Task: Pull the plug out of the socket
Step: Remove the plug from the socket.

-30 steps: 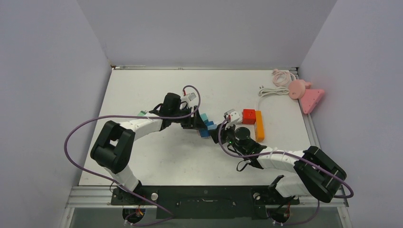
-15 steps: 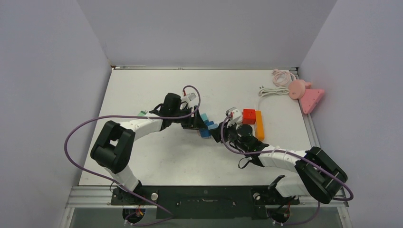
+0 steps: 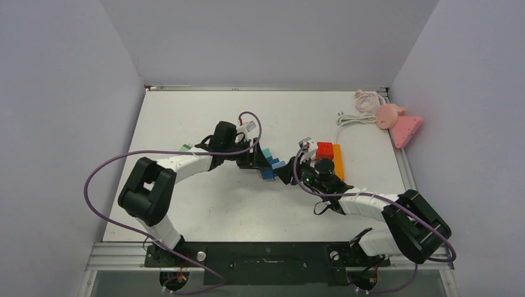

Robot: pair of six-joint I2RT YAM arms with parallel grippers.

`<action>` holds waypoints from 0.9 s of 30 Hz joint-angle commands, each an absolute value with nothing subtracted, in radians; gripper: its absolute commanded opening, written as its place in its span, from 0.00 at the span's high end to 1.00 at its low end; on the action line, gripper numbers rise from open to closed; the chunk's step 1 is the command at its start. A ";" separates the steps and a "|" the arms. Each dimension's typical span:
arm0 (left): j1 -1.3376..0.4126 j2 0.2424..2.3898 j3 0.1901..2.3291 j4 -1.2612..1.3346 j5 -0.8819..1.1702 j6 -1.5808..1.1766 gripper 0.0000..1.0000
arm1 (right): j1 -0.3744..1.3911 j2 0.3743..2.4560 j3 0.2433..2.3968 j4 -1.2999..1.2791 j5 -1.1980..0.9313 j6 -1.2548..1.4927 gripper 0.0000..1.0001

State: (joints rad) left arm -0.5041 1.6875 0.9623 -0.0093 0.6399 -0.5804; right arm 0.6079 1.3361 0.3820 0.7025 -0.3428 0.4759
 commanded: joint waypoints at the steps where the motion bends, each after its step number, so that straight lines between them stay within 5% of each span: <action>1: -0.465 1.703 0.962 -0.083 0.540 -0.533 0.92 | 0.640 1.287 0.396 0.767 -0.248 0.444 0.95; 13: -0.448 1.704 0.959 -0.081 0.539 -0.537 0.93 | 0.830 1.264 0.445 0.651 -0.008 0.301 0.95; 27: -0.446 1.710 0.963 -0.096 0.525 -0.529 0.94 | 0.625 1.257 0.373 0.800 -0.267 0.483 0.95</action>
State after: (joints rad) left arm -0.4812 1.6878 0.9619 -0.0338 0.6807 -0.5724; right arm 0.6903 1.2995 0.3843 0.6605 -0.2008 0.4259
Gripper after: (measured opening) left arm 0.562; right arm 0.324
